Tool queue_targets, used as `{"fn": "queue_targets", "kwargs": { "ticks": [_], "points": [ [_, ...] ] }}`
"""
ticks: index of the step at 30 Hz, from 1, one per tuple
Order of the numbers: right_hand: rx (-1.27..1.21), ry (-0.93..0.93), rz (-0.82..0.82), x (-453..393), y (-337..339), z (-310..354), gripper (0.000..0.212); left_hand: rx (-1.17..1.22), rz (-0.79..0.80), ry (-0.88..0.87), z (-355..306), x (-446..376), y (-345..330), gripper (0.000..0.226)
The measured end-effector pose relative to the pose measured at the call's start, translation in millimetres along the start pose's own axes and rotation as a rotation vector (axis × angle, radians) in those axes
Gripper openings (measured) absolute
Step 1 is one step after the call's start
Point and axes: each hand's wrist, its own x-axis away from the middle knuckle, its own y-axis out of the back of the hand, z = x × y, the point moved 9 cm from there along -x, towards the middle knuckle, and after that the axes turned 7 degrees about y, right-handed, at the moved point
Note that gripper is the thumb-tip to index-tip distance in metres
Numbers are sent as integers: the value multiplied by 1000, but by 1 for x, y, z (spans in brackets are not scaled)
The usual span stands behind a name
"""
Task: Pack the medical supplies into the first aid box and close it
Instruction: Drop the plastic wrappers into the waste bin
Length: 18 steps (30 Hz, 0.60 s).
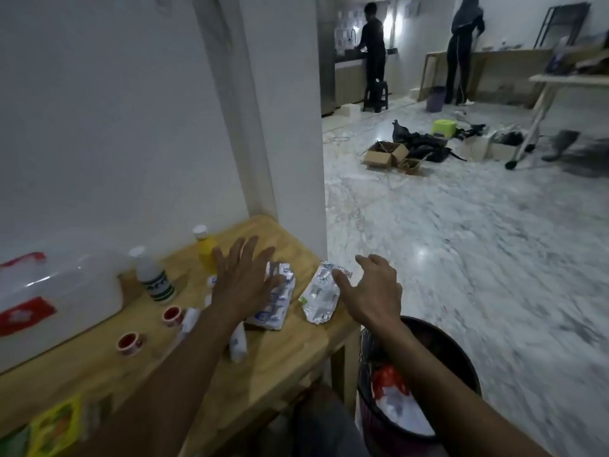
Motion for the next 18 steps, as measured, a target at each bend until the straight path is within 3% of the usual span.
{"fn": "queue_targets", "kwargs": {
  "ticks": [6,18],
  "points": [
    [0,-36,-2,-2,-13,-3,57,-55,41,17,4,-3,-14,55],
    [-327,-30,-235,5,-4,-9,12,42,-251,2,-7,6,6,18]
  ]
}}
